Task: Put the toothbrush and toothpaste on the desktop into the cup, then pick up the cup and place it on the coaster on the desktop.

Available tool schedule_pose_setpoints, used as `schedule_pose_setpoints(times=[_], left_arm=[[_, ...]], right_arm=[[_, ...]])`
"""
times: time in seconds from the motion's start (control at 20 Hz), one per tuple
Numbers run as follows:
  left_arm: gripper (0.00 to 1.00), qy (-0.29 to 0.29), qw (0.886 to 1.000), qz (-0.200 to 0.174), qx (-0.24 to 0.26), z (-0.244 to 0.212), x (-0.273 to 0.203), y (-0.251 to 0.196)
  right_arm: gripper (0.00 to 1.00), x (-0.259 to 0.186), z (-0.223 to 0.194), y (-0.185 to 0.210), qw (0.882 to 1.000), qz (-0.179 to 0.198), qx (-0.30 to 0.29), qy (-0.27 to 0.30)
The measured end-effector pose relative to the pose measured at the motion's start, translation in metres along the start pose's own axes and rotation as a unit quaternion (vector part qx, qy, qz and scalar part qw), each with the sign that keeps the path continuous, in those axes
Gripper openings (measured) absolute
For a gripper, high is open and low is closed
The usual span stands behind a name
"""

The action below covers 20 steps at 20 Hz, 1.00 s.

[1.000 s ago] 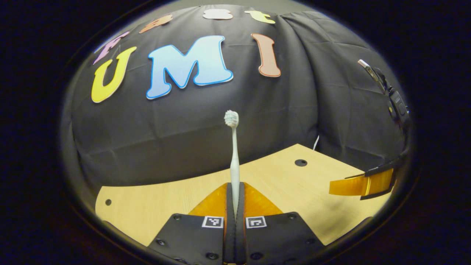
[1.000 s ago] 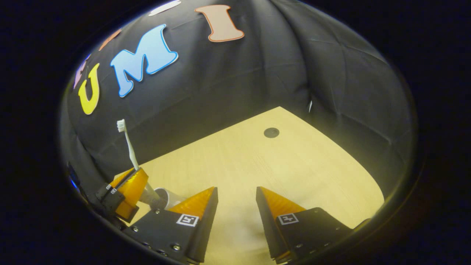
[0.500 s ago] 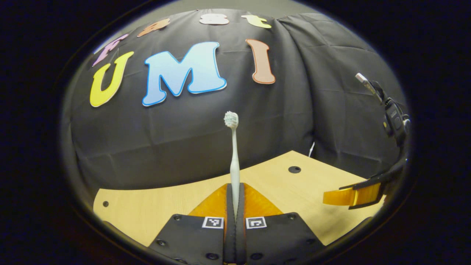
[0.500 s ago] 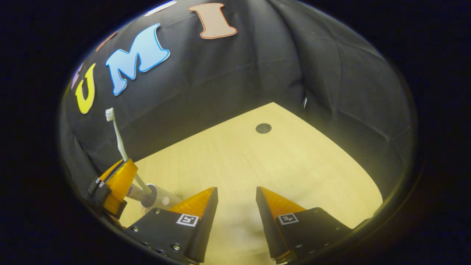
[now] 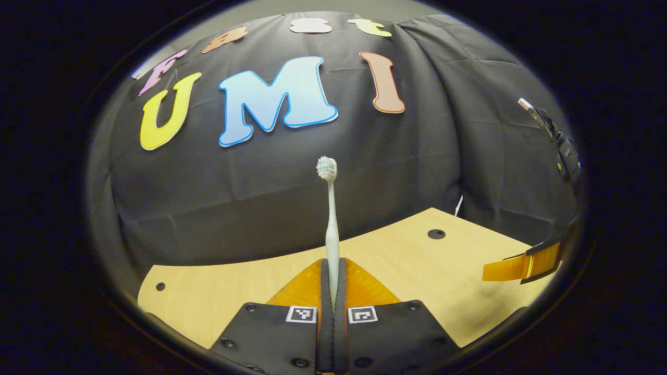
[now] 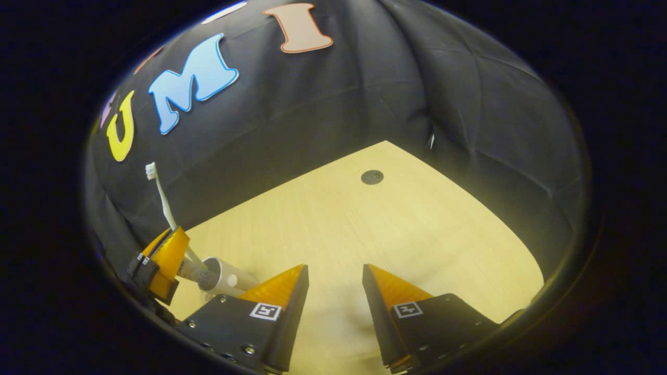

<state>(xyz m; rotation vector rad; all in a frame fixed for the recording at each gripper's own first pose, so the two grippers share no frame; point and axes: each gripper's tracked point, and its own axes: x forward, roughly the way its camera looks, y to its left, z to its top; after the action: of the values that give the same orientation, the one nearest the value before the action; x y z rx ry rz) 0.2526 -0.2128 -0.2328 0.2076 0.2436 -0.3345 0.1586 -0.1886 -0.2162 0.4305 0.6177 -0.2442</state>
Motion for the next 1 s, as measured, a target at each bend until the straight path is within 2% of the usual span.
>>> schedule_pose_setpoints(times=[0.1, 0.15, 0.2, 0.3, 0.35, 0.4, 0.5, 0.55, 0.6, 0.75, 0.85, 1.0], left_arm=[[0.08, 0.000, 1.000, 0.005, 0.004, -0.001, 0.002, 0.002], [0.08, 0.000, 1.000, 0.006, 0.003, -0.002, 0.003, 0.002], [0.10, 0.000, 1.000, 0.006, 0.000, -0.001, 0.003, 0.002], [0.12, 0.001, 1.000, 0.006, 0.001, -0.002, 0.001, 0.000], [0.10, 0.002, 1.000, 0.006, 0.003, -0.002, -0.001, -0.001], [0.16, 0.001, 1.000, 0.006, 0.002, -0.002, -0.001, -0.001], [0.16, 0.002, 1.000, 0.010, -0.003, -0.001, -0.006, 0.000], [0.16, 0.000, 1.000, 0.010, -0.008, -0.001, -0.009, 0.001], [0.15, 0.000, 1.000, 0.012, -0.011, -0.001, -0.009, -0.001], [0.16, -0.005, 1.000, 0.016, -0.009, -0.001, -0.012, 0.000], [0.23, -0.009, 1.000, 0.015, -0.005, -0.001, -0.015, -0.003], [0.27, -0.016, 0.999, 0.027, -0.005, -0.001, -0.019, -0.001]], right_arm=[[0.63, 0.000, -0.001, 0.000, 1.000, 0.000, 0.001, 0.002], [0.58, 0.000, -0.003, -0.001, 1.000, 0.000, 0.001, 0.004], [0.63, 0.000, -0.003, 0.000, 1.000, 0.000, 0.000, 0.005], [0.63, 0.000, -0.003, 0.000, 1.000, 0.001, 0.001, 0.004], [0.63, 0.000, -0.003, 0.000, 1.000, 0.002, 0.001, 0.004], [0.63, 0.000, -0.003, 0.000, 1.000, 0.002, 0.002, 0.005], [0.63, 0.000, -0.003, 0.000, 1.000, 0.004, 0.004, 0.006], [0.58, 0.000, -0.004, 0.001, 1.000, 0.006, 0.004, 0.006], [0.63, 0.000, -0.004, 0.001, 1.000, 0.007, 0.005, 0.006], [0.63, 0.000, -0.004, 0.001, 1.000, 0.009, 0.005, 0.005], [0.63, 0.001, -0.004, 0.002, 1.000, 0.011, 0.005, 0.005], [0.63, 0.000, -0.003, 0.002, 1.000, 0.011, 0.006, 0.005]])
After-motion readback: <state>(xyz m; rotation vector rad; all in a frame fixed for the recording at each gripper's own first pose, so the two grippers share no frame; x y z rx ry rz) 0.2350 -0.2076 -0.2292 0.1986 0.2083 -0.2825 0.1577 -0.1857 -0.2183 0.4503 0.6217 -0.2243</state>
